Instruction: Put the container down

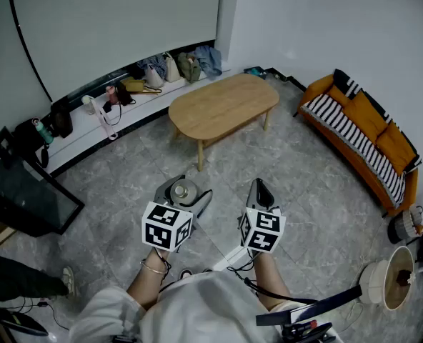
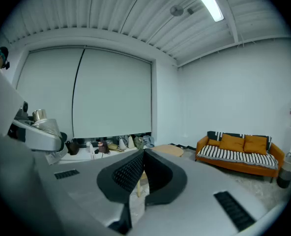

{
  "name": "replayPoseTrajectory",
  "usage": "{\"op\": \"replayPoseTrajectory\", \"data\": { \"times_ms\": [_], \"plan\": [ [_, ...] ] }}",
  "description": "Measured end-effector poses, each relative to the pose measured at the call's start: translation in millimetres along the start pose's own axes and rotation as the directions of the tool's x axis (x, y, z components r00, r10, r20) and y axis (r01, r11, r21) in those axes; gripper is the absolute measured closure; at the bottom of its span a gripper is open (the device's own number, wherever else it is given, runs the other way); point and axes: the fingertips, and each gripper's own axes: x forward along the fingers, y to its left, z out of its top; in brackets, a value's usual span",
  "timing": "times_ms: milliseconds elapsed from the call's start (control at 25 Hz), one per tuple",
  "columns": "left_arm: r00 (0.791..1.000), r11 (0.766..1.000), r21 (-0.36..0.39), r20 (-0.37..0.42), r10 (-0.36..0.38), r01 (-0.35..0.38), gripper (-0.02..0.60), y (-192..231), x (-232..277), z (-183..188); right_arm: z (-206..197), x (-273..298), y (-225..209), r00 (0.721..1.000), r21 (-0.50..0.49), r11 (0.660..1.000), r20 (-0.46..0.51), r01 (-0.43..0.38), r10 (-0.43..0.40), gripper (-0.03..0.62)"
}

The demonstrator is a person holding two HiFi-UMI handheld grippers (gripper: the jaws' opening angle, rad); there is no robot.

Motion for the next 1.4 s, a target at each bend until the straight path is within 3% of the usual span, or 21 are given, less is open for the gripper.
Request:
{"op": "replayPoseTrajectory", "data": {
  "times_ms": [320, 480, 800, 1400],
  "plan": [
    [1.000, 1.000, 0.005, -0.006, -0.007, 0.007, 0.238, 8.5, -12.3, -5.5, 0.0, -8.0, 16.3, 1.000, -0.002, 1.000, 0.003, 0.001, -0.001, 0.571],
    [1.000, 1.000, 0.015, -0.012, -0.026, 0.026, 0.238, 14.7, -17.8, -8.5, -2.4, -6.4, 27.7, 1.000, 0.057, 0.998, 0.006, -0.017, 0.017, 0.571],
    [0.998, 0.998, 0.037, -0.021, -0.058, 0.059, 0.238, 32.0, -21.3, -12.4, -24.6, -2.7, 30.1, 0.998, 0.083, 0.995, -0.053, 0.050, -0.046, 0.571],
    [0.992, 0.992, 0.010, -0.024, -0.127, 0.127, 0.238, 57.2, 45.0, -7.7, -29.3, 47.6, 11.8, 0.992, 0.057, 0.993, -0.088, 0.100, -0.094, 0.571]
  ]
}}
